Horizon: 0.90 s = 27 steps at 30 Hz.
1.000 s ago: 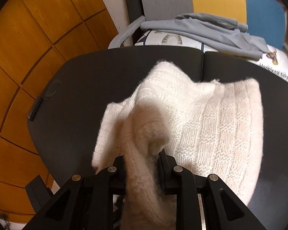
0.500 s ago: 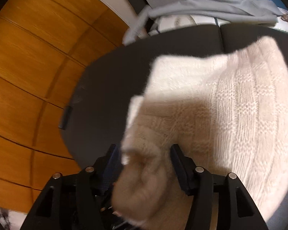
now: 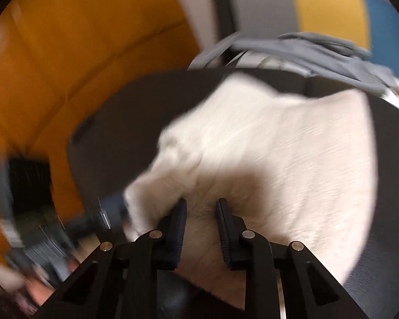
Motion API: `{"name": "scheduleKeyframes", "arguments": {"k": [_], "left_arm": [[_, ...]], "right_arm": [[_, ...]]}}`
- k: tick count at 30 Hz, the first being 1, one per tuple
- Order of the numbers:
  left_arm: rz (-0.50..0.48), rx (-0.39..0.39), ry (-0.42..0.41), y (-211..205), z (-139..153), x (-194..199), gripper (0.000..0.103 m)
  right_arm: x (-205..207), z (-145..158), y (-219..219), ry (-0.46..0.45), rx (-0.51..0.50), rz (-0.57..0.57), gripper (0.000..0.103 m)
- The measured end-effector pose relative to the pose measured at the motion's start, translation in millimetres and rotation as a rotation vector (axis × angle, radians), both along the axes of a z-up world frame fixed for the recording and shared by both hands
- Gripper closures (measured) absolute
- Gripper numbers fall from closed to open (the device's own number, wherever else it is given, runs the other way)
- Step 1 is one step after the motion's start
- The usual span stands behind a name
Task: Fold clothes
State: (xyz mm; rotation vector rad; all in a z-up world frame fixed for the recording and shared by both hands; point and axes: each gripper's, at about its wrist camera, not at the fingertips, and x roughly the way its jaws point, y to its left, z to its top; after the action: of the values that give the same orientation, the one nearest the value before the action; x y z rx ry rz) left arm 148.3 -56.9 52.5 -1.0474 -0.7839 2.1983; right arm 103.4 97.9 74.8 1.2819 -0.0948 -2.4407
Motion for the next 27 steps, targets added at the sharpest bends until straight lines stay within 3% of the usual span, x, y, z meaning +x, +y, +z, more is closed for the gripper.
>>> {"name": "scheduleKeyframes", "arguments": {"k": [3,6,9,12,13,16,20,21,23,24,26,27], "left_arm": [[-0.020,0.032,-0.080,6.7,-8.9,-11.0,0.070],[-0.033,-0.079,-0.115,22.1,-8.3,-14.0,0.070],[-0.027,-0.180,-0.075,35.3,-0.7,-8.2,0.070],[-0.019,-0.279,-0.029,48.2,7.1,-1.8,0.069],[-0.017,-0.312,-0.013,52.6,9.8,0.3,0.069],[-0.038,-0.408,0.014,69.7,10.4,1.4,0.069],[-0.088,-0.477,0.048,88.8,-0.6,-6.0,0.069],[-0.085,-0.459,0.039,86.9,0.7,-7.3,0.071],[-0.080,-0.395,0.019,79.3,5.9,-9.2,0.091],[-0.067,-0.371,0.030,73.9,13.2,-8.6,0.092],[-0.017,-0.309,0.106,55.2,37.3,0.0,0.096],[0.003,-0.259,0.155,43.4,53.9,7.0,0.097]], "right_arm": [[11.4,-14.3,-20.3,0.050,0.099,0.082,0.078],[20.9,-11.3,-15.2,0.088,0.063,0.084,0.078],[35.0,2.8,1.2,0.121,-0.008,0.049,0.074],[62.4,22.2,27.1,0.192,-0.024,-0.054,0.054],[71.7,24.7,34.9,0.209,-0.007,-0.083,0.046],[92.3,21.3,33.0,0.218,0.070,-0.110,0.044],[104.6,3.6,27.5,0.236,0.270,-0.099,0.035],[106.0,-0.3,25.2,0.247,0.328,-0.097,0.034],[107.3,-8.2,20.4,0.275,0.436,-0.125,0.032],[107.3,-11.0,19.8,0.284,0.468,-0.143,0.032],[102.2,-9.0,30.8,0.266,0.378,-0.207,0.037],[99.9,-6.1,36.2,0.251,0.320,-0.229,0.050]]}}
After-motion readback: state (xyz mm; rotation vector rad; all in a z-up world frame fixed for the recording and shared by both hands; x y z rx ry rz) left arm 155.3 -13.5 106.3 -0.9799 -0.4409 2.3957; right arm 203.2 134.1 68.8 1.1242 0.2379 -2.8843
